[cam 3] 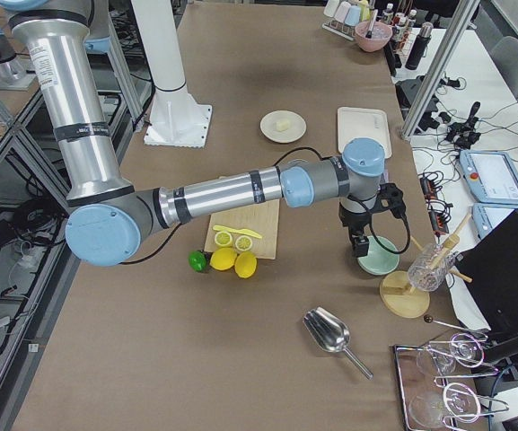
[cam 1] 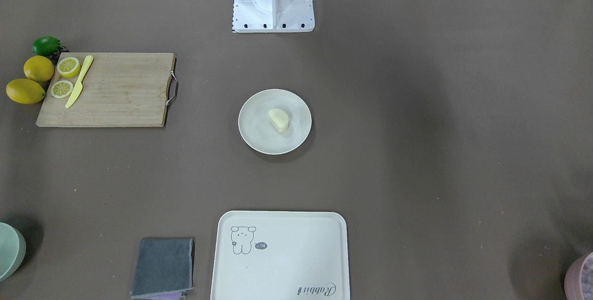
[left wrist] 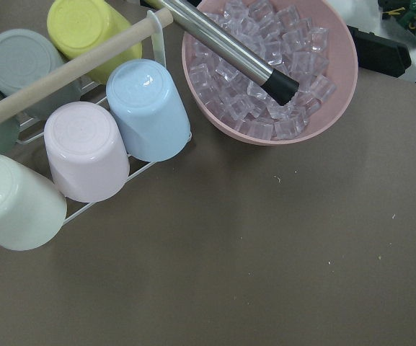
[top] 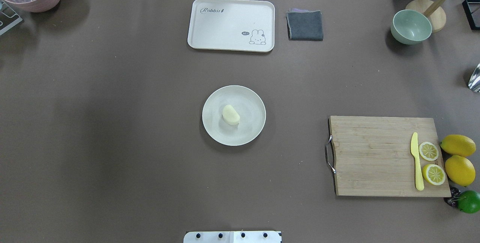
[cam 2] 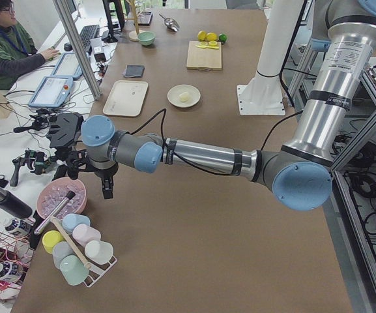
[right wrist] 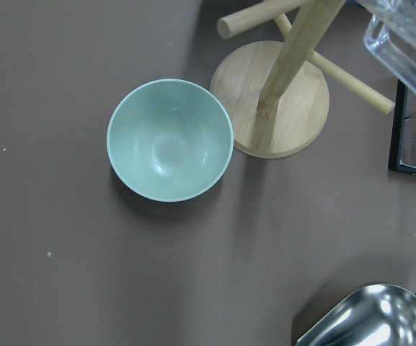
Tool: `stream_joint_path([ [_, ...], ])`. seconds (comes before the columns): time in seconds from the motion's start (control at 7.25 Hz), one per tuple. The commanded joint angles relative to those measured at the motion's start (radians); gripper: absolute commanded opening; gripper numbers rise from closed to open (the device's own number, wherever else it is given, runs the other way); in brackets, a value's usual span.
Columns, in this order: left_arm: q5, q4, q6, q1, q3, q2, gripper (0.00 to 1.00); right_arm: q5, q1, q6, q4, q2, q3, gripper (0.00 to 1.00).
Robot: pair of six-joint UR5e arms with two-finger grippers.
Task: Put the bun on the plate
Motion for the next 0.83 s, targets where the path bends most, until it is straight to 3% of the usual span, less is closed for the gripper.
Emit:
stream_joint_path([
  [0.0,0.079,-0.001,0.057,0.003,0.004,0.002,0.98,-0.001,0.000,0.001,0.000,0.015,-0.002,1.00],
  [0.69,0.068,0.002,0.074,0.003,-0.004,0.030,0.98,-0.002,-0.003,0.013,0.002,0.031,-0.003,1.00],
])
